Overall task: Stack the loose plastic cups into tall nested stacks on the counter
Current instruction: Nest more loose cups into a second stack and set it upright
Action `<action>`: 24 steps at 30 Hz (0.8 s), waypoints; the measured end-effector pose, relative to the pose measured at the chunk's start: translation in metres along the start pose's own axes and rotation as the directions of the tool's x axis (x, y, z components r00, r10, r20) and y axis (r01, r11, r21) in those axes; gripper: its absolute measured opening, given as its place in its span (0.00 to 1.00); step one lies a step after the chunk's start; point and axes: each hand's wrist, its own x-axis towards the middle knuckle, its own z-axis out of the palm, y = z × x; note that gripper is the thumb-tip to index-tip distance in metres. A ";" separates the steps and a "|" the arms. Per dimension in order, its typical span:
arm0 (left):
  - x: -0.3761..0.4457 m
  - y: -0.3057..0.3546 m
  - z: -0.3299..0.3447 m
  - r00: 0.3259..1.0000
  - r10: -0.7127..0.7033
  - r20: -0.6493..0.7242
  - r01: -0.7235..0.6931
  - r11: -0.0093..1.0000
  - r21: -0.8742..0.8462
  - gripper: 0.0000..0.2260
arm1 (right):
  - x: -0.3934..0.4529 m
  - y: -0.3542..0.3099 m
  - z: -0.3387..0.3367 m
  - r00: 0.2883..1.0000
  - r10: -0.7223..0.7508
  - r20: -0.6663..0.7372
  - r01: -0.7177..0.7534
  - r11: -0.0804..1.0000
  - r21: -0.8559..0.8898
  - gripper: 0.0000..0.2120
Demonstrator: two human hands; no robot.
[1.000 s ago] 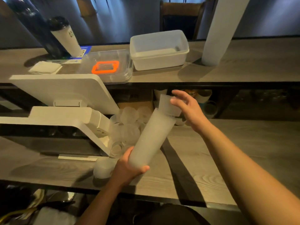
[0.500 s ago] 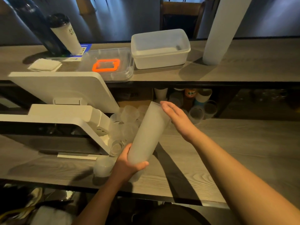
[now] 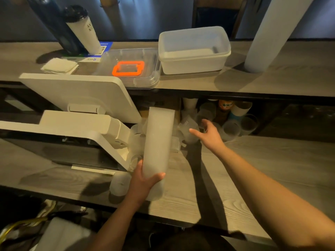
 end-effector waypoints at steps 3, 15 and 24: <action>0.004 -0.001 0.000 1.000 -0.007 -0.019 0.007 1.000 -0.014 0.35 | 0.015 -0.001 0.008 0.999 -0.054 -0.001 0.053 0.984 -0.172 0.45; 0.011 -0.001 -0.001 0.998 -0.048 -0.044 0.047 0.998 -0.029 0.46 | 0.044 -0.008 0.021 0.986 -0.162 0.045 0.160 0.821 -0.548 0.36; 0.023 0.004 0.009 0.998 -0.003 -0.056 0.004 1.000 0.022 0.31 | 0.013 -0.022 0.005 0.988 -0.072 -0.135 0.087 0.991 0.104 0.33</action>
